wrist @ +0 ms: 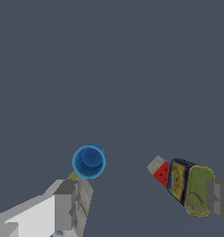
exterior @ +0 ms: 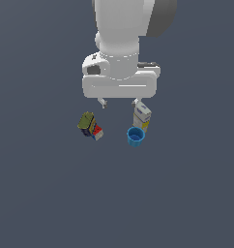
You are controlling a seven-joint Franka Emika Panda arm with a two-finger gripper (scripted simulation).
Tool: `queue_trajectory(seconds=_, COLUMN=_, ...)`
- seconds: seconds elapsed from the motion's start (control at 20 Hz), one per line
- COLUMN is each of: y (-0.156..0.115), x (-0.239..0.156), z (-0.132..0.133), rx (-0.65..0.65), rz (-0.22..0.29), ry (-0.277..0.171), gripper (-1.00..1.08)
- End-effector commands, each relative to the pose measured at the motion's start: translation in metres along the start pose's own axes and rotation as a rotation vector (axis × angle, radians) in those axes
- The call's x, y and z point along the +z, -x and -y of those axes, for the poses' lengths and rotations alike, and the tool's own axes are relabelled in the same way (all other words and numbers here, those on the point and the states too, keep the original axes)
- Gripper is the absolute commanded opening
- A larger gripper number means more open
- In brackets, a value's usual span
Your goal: Pick up a designated object from a clutter of objects.
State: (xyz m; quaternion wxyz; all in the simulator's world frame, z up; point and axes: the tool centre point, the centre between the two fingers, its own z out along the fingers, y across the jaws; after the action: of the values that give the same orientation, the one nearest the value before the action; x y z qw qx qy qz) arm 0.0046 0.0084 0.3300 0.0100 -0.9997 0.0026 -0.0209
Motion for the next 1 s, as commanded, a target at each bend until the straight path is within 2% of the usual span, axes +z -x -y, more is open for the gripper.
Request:
queue_trajectory(seconds=0.0, y=0.0, x=0.0, z=0.0, rx=0.0, rz=0.0, ry=0.0, gripper=0.28)
queue_trajectory(seconds=0.35, y=-0.003, x=-0.006, z=-0.007, rx=0.028, rz=-0.009, ry=-0.015, gripper=0.28)
queue_trajectory(seconds=0.95, y=-0.004, x=0.007, z=-0.001, rx=0.082, rz=-0.002, ry=-0.007, gripper=0.28)
